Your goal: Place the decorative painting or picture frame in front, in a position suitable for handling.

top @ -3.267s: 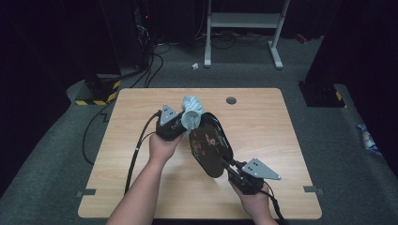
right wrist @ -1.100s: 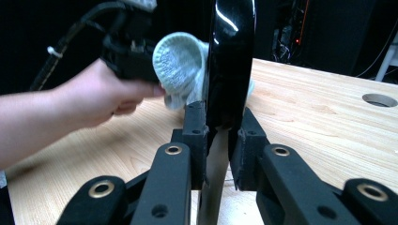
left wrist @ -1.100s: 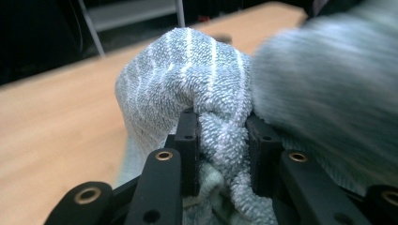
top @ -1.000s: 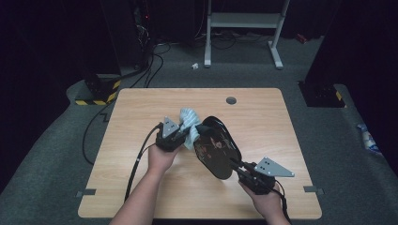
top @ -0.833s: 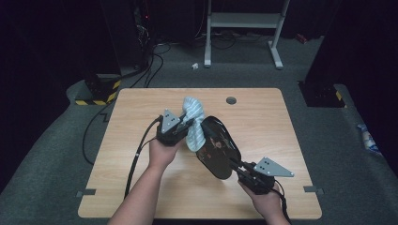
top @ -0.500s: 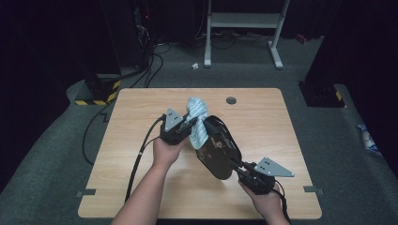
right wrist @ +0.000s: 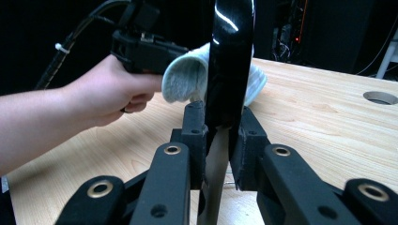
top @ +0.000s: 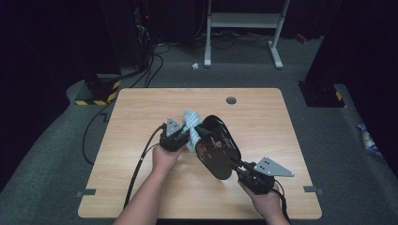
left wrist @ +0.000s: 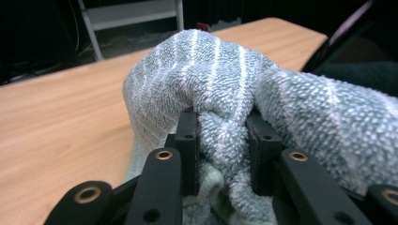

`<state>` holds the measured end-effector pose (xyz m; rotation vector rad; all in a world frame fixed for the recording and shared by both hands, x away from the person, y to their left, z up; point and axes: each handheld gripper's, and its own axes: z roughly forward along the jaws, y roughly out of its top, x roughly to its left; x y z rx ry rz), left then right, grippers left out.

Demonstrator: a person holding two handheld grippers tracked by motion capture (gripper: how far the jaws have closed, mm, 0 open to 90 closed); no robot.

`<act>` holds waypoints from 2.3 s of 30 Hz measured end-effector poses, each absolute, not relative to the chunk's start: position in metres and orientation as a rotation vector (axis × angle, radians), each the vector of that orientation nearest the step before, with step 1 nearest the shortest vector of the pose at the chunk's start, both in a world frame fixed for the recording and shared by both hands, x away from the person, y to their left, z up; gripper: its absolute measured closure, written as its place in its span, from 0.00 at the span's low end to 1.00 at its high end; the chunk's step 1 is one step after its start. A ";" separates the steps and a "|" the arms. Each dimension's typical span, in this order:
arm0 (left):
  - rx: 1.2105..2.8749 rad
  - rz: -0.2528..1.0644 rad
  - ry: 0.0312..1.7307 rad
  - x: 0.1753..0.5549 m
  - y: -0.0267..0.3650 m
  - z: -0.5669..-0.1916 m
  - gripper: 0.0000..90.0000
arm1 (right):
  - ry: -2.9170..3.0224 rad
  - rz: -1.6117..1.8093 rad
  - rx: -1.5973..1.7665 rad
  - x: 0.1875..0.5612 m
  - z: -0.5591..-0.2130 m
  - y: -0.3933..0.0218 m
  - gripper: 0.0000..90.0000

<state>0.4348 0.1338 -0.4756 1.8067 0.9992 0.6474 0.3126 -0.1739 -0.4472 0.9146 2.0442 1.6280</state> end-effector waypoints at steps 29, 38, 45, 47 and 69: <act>1.937 0.600 1.049 0.413 0.123 -0.519 0.78 | 2.036 1.630 0.911 0.312 -0.448 -0.174 0.87; 1.790 0.609 1.058 0.423 0.137 -0.482 0.78 | 2.039 1.621 0.917 0.312 -0.448 -0.173 0.87; 1.740 0.659 1.004 0.423 0.134 -0.449 0.78 | 2.038 1.619 0.924 0.312 -0.448 -0.173 0.87; 1.724 0.670 0.985 0.422 0.132 -0.440 0.78 | 2.036 1.621 0.927 0.312 -0.448 -0.174 0.86; 1.719 0.648 0.847 0.431 0.111 -0.392 0.77 | 2.038 1.615 0.936 0.312 -0.448 -0.174 0.86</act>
